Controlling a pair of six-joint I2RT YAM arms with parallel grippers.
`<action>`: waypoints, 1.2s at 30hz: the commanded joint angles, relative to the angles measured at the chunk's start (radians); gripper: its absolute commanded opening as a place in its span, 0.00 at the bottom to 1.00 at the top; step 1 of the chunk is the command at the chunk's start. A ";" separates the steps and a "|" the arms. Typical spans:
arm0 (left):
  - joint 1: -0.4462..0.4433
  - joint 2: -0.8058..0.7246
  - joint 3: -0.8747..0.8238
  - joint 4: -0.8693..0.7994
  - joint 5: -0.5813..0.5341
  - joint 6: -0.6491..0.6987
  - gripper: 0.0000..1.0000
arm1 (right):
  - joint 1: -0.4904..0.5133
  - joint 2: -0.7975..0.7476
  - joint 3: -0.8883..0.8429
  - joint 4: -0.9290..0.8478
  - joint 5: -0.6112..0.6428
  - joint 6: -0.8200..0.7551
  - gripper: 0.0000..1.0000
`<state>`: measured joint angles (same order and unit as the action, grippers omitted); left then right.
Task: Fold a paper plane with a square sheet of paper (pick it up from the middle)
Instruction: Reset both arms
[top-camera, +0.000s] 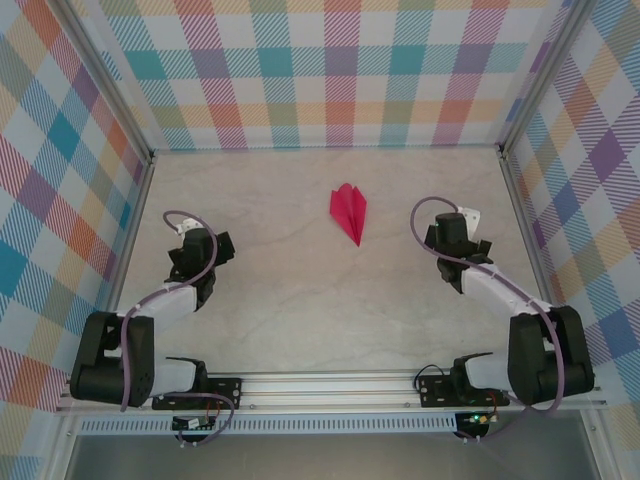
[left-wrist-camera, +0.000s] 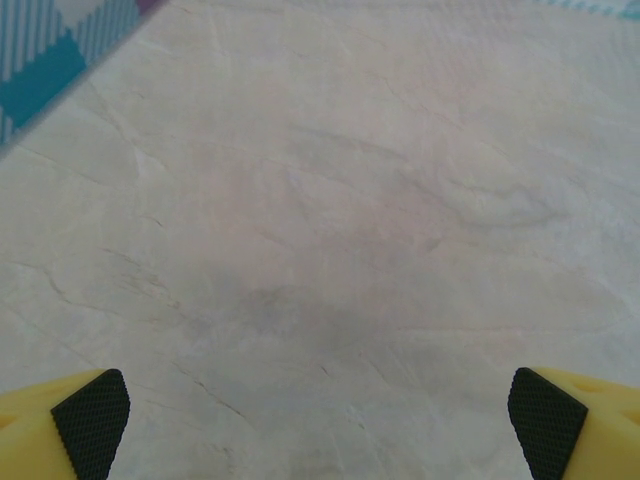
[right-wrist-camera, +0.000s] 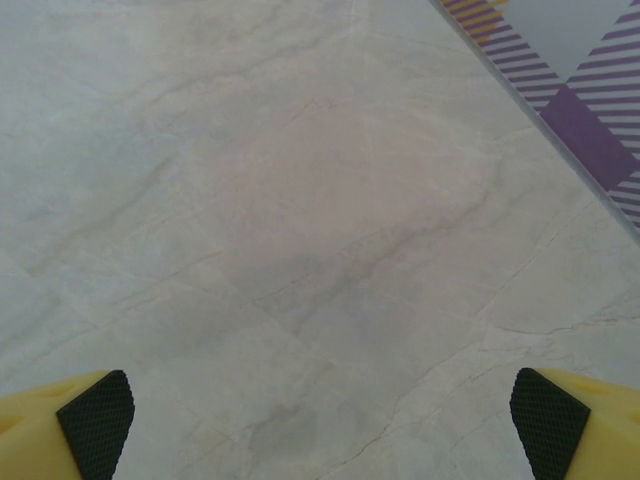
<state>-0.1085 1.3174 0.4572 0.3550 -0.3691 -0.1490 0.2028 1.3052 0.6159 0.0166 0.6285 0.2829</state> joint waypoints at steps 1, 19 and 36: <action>0.018 0.052 -0.033 0.233 0.120 0.119 1.00 | -0.016 0.043 -0.074 0.282 -0.020 -0.136 1.00; 0.077 0.243 -0.100 0.570 0.324 0.144 1.00 | -0.135 0.172 -0.205 0.767 -0.437 -0.258 1.00; 0.046 0.249 -0.032 0.448 0.327 0.187 1.00 | -0.159 0.221 -0.216 0.818 -0.464 -0.241 1.00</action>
<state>-0.0566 1.5604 0.3985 0.8135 -0.0746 0.0044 0.0509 1.5181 0.4053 0.7860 0.1841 0.0364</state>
